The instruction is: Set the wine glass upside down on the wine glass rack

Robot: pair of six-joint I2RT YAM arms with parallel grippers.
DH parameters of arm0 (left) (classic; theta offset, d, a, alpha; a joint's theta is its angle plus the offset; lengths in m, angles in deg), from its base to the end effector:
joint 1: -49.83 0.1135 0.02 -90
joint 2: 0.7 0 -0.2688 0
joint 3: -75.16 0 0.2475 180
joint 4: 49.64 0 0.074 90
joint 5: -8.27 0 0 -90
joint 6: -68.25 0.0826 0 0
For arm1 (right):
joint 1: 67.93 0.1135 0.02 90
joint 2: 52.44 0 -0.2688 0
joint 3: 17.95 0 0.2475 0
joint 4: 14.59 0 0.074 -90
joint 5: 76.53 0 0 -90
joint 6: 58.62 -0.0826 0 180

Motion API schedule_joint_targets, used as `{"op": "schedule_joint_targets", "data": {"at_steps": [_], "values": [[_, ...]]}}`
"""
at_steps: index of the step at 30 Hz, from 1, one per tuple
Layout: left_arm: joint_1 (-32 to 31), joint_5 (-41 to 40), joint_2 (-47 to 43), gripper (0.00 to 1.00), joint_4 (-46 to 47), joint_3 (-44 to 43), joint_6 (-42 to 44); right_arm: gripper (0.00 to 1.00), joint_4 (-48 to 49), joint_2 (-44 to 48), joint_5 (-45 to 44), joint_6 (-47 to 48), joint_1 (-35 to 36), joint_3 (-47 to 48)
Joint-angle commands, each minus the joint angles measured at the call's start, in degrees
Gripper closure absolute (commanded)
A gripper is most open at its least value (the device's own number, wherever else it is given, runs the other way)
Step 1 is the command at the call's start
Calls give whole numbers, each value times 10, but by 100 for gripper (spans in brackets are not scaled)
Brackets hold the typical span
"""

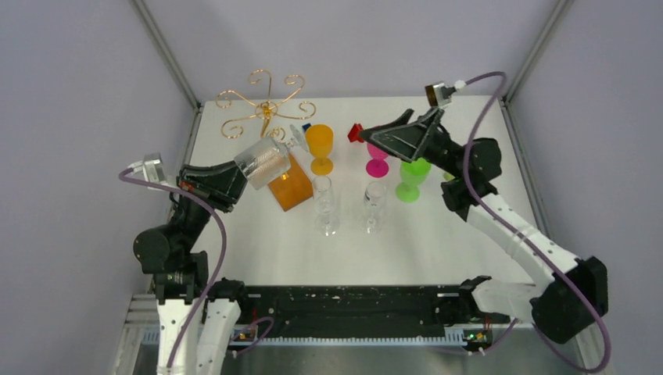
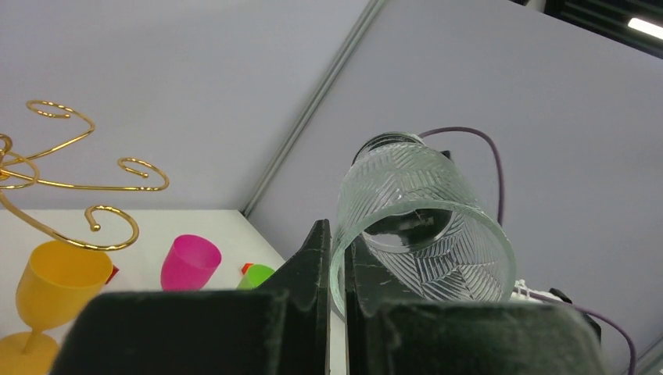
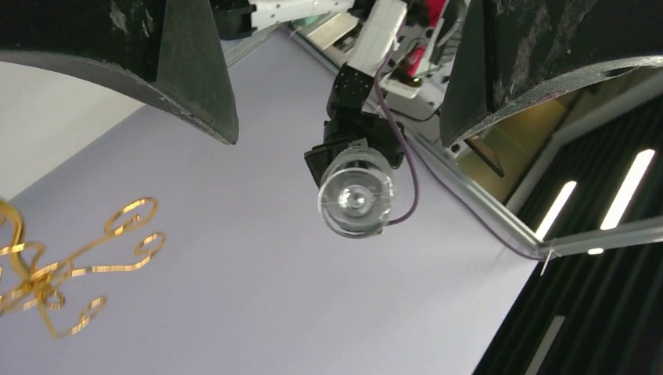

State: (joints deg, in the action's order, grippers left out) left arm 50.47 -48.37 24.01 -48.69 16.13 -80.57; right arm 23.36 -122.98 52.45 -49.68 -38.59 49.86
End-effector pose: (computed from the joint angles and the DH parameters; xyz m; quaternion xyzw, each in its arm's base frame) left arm 0.0975 -0.0443 0.4480 0.0030 0.5088 -0.5289 0.6793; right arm 0.2278 0.1877 0.4349 -0.0774 0.5195 0.7749 0.3517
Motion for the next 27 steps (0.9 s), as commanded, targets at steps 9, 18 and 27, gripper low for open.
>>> {"op": "schedule_joint_targets", "data": {"at_steps": [9,18,27], "values": [[-2,-26,67,100,245,-16,-101,15,200,-31,-22,-193,-63,-4],[-2,-60,151,100,417,-45,-127,16,18,-6,-162,-158,54,89],[-3,-87,252,100,604,-75,-123,20,14,-43,-279,-202,141,139]]}}
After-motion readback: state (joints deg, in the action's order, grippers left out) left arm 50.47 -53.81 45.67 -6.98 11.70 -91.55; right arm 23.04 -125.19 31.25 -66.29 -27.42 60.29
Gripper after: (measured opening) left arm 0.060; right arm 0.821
